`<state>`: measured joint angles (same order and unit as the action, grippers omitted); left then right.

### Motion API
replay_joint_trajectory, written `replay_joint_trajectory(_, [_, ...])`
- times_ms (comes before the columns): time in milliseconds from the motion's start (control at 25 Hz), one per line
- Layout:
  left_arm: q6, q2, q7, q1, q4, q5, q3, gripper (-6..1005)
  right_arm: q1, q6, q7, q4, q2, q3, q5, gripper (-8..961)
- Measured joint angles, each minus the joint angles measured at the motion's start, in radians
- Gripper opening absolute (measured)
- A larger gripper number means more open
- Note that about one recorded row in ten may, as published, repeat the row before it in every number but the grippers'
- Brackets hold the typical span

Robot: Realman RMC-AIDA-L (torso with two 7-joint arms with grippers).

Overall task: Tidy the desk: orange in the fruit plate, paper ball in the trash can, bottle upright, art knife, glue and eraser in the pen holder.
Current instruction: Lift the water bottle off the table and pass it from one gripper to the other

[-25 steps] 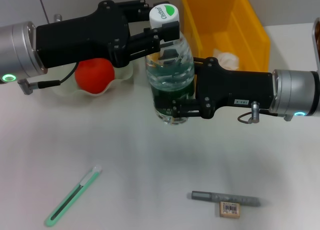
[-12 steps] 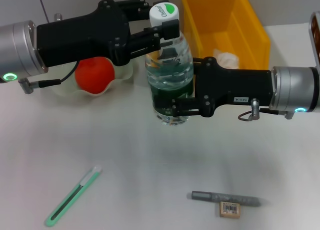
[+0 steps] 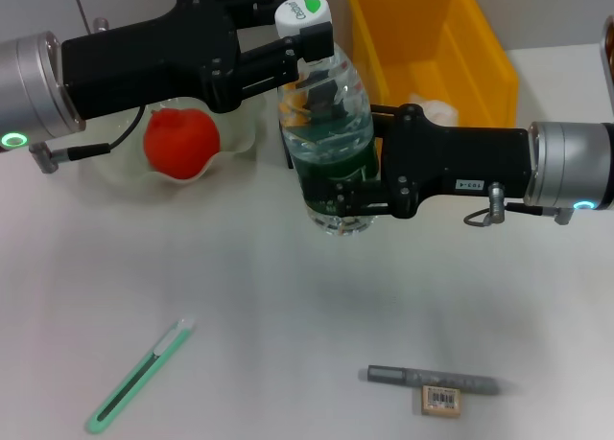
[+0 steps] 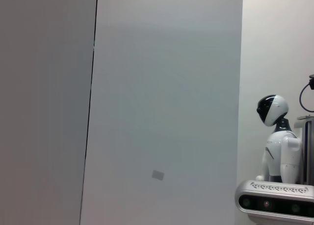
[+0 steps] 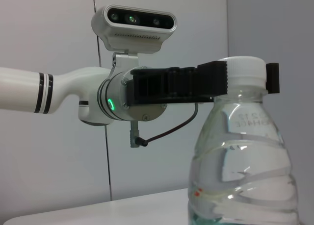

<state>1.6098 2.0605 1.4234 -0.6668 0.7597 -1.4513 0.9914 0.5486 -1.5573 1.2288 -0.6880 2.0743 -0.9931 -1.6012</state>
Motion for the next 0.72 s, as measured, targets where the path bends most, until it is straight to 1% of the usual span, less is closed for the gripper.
replay_joint_trajectory(440, [0.002,0.0,-0.004,0.002,-0.003,0.0,0.0,430,-0.003,0.01,-0.001,-0.01,0.0,0.0,-0.001,758])
replay_joint_trajectory(720, [0.004,-0.001,-0.002,0.007,0.001,0.003,-0.002,431,-0.032,0.009,0.0,-0.047,0.0,0.004,0.0,757])
